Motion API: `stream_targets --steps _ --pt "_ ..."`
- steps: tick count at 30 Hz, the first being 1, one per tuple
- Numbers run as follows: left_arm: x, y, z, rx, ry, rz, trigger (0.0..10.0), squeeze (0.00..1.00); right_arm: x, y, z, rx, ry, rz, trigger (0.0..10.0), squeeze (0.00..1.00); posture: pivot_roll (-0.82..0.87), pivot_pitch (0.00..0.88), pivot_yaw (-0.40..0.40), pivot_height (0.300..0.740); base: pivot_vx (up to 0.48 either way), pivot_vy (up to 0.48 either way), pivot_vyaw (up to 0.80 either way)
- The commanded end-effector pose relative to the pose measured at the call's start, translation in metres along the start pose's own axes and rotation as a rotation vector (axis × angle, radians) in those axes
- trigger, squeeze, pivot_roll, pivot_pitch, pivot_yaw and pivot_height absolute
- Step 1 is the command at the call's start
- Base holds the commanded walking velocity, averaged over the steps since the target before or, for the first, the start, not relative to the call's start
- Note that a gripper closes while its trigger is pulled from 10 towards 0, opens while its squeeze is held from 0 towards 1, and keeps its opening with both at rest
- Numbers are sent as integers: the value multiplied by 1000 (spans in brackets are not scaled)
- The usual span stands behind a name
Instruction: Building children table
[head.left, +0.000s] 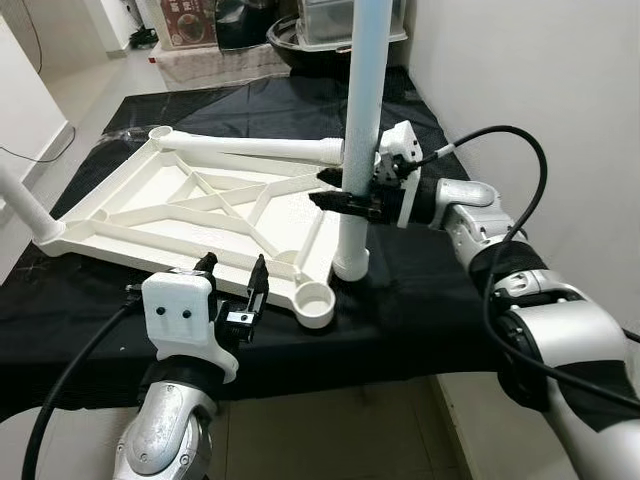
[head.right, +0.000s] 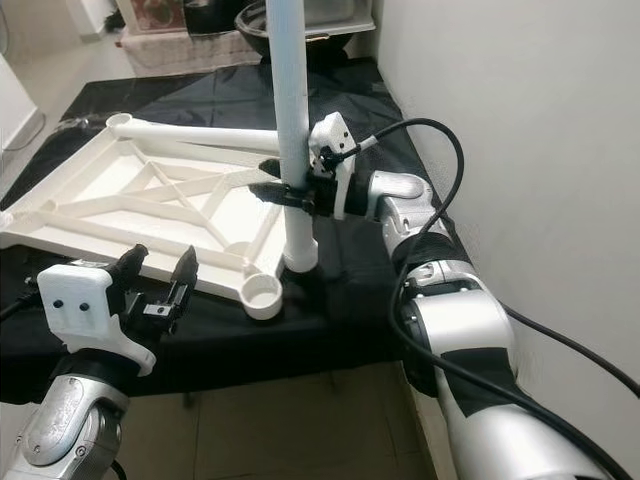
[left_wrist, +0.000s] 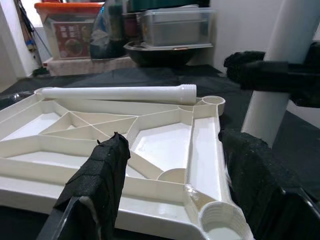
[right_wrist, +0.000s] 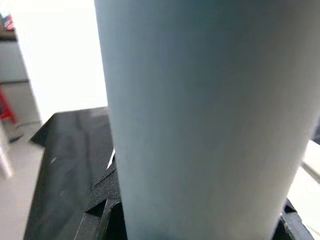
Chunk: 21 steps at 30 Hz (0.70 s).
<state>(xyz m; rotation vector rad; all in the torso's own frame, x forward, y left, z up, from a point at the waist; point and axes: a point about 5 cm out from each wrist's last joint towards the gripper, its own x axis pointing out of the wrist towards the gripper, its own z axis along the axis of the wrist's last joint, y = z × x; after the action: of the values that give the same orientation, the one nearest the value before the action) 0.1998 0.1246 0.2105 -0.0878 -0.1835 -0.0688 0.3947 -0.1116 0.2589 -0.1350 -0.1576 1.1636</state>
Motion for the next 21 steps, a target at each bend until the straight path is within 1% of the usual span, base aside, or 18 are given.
stream_targets --steps 1,5,8,9,13,14,16,17,18,20,21 --pt "-1 1 -4 10 17 9 10000 0 9 3 5 1 -38 2 10000 0 43 120 44 740 0 0 0" --pt "-1 0 -5 7 15 14 10000 0 8 4 2 -18 -22 5 10000 0 33 115 34 740 0 0 0" --pt "-1 1 -6 5 19 12 10000 0 2 -5 10 -39 -21 -74 10000 0 19 112 45 740 0 0 0" --pt "0 1 -6 5 18 9 10000 0 -2 -9 14 -43 -21 -93 10000 0 19 109 44 740 0 0 0" --pt "1 1 -6 6 16 8 10000 0 -11 -15 21 -51 -33 -100 10000 0 17 108 43 740 0 0 0" --pt "1 1 -6 6 15 9 10000 0 -15 -16 26 -60 -45 -80 10000 0 17 108 43 740 0 0 0" --pt "1 1 -6 6 15 9 10000 0 -15 -16 26 -60 -45 -80 10000 0 17 108 43 740 0 0 0" --pt "1 0 -6 5 14 6 10000 0 -23 -18 35 -68 -55 -20 10000 0 19 103 44 740 0 0 0" --pt "1 0 -6 5 14 6 10000 0 -23 -18 35 -68 -55 -20 10000 0 19 103 44 740 0 0 0" --pt "2 0 -7 6 13 4 10000 0 -29 -17 44 -84 -69 72 10000 0 26 106 46 740 0 0 0" --pt "2 0 -7 6 13 4 10000 0 -29 -17 44 -84 -69 72 10000 0 26 106 46 740 0 0 0"
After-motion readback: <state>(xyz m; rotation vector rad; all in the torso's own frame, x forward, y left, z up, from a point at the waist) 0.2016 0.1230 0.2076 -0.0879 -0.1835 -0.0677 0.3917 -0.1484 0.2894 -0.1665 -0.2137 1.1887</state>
